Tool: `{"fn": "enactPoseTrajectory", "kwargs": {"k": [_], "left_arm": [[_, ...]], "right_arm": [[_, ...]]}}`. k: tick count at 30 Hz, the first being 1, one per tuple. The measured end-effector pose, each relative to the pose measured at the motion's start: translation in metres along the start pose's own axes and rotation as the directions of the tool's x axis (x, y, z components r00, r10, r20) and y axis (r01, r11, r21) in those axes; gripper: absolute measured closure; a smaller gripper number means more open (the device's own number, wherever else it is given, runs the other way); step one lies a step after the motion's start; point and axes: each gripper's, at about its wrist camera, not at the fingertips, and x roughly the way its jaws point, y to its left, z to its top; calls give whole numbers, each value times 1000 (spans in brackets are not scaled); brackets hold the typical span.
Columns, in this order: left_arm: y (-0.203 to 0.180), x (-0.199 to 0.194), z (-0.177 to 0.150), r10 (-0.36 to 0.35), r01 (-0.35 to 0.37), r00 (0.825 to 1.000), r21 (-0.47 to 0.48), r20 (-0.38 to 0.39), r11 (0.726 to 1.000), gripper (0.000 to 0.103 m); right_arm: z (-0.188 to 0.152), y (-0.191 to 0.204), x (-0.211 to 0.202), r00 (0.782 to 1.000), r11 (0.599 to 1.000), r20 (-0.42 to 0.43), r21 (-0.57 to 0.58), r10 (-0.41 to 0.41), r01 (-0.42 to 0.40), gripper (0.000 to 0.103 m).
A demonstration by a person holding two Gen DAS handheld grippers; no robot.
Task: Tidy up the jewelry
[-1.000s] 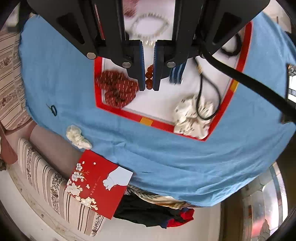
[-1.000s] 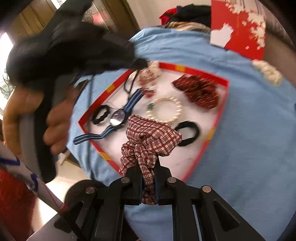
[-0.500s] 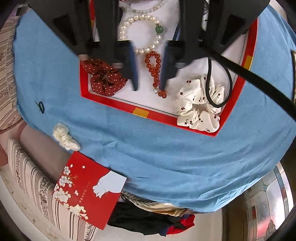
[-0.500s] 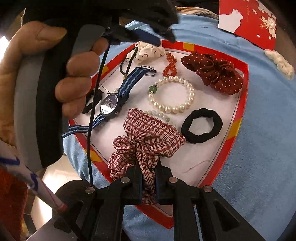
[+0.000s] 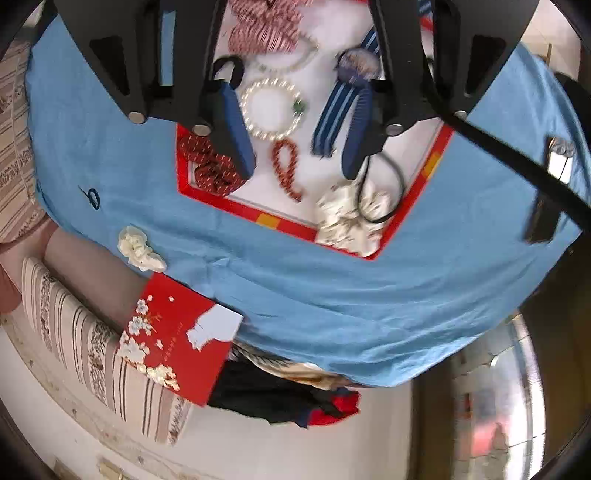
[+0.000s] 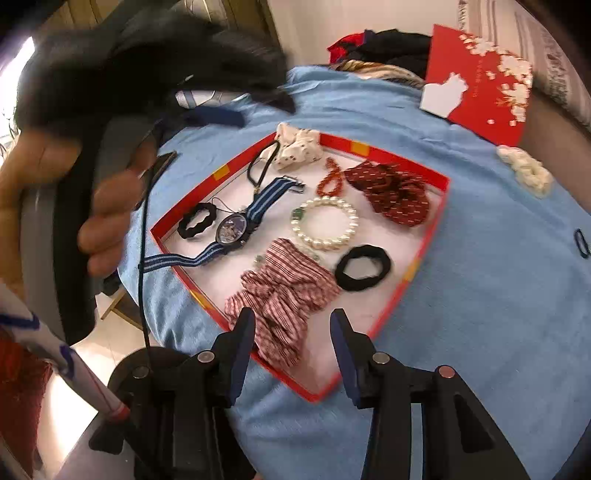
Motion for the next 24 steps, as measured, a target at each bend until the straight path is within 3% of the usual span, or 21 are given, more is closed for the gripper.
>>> {"fn": "enactPoseTrajectory", "kwargs": {"k": [5, 12, 24], "left_arm": [[8, -25, -34, 66, -65, 997, -41, 26, 997, 51], [-5, -48, -74, 118, -117, 992, -14, 36, 993, 51], [-58, -61, -120, 46, -47, 999, -53, -9, 998, 43]], "right_arm": [[-13, -19, -16, 1000, 999, 11, 37, -26, 26, 56], [-42, -51, -35, 997, 990, 10, 122, -71, 69, 56], [-79, -101, -53, 991, 952, 4, 278, -136, 129, 55]]}}
